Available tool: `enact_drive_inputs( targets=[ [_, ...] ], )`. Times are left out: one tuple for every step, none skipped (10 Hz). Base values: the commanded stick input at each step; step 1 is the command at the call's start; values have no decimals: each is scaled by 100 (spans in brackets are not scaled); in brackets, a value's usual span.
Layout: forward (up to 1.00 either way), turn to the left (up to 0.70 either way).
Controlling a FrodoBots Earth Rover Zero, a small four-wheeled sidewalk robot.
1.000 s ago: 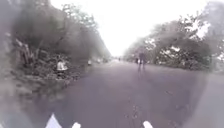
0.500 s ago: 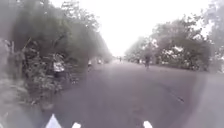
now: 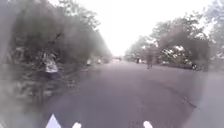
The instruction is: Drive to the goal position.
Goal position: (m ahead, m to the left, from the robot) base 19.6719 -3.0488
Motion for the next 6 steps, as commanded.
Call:
enact_drive_inputs(
  targets=[
    [70,-16],
    [70,-10],
    [70,-3],
    [70,-25],
    [70,-29],
    [70,-33]
  ],
)
